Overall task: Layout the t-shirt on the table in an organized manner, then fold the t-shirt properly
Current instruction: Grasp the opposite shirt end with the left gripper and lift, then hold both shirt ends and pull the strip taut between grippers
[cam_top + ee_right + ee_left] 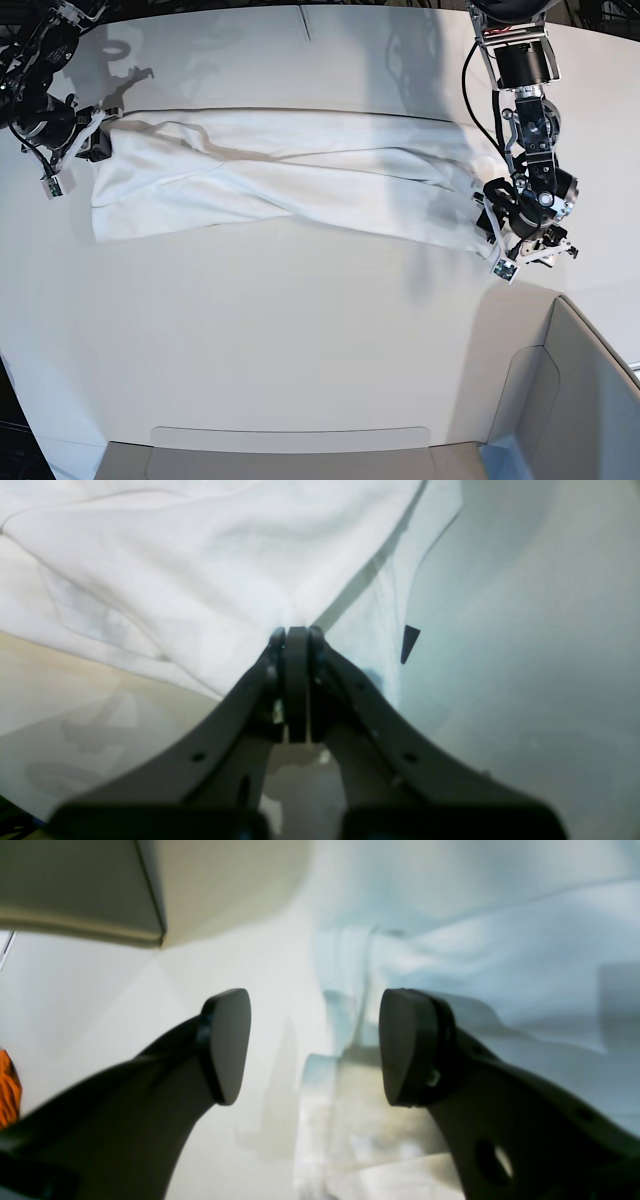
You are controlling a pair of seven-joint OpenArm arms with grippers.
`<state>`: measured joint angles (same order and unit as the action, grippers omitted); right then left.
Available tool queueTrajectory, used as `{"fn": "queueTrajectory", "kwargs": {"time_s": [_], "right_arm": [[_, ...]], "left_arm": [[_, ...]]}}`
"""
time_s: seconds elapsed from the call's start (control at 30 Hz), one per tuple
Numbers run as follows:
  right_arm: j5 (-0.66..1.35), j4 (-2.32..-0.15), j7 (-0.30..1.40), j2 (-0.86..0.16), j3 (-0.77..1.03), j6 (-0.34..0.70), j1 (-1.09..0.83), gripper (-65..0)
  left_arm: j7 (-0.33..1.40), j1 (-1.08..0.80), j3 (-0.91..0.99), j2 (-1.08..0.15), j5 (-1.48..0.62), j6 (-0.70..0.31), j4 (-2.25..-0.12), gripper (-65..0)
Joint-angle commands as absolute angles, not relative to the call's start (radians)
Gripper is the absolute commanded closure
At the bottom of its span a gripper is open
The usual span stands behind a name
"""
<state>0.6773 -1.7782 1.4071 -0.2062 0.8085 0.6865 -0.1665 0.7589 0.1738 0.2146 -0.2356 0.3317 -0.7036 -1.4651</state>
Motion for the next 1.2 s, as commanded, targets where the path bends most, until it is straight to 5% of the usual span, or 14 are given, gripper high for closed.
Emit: {"fn": "queueTrajectory", "kwargs": {"time_s": [0.0, 0.33, 0.6, 1.0, 1.17], "right_arm": [[0.693, -1.796, 1.396, -0.22, 0.814, 0.698, -0.159, 0.0], [0.693, -1.796, 1.396, -0.22, 0.812, 0.698, -0.153, 0.0], [0.693, -1.794, 1.396, -0.219, 0.809, 0.698, -0.151, 0.0], [0.693, -1.794, 1.396, -0.219, 0.809, 0.698, -0.151, 0.0], [0.693, -1.794, 1.396, -0.219, 0.809, 0.698, -0.151, 0.0]], "left_arm": [[0.727, 0.194, 0.231, -0.252, 0.326, -0.698, -1.466, -38.3], [0.714, 0.193, 0.245, -0.271, 0.32, -0.698, -1.383, -37.2], [0.714, 0.194, 0.24, -0.268, 0.325, -0.698, -1.383, -17.7], [0.714, 0.193, 0.239, -0.266, 0.325, -0.698, -1.383, -16.6], [0.714, 0.193, 0.237, -0.266, 0.325, -0.698, -1.379, -6.7]]}}
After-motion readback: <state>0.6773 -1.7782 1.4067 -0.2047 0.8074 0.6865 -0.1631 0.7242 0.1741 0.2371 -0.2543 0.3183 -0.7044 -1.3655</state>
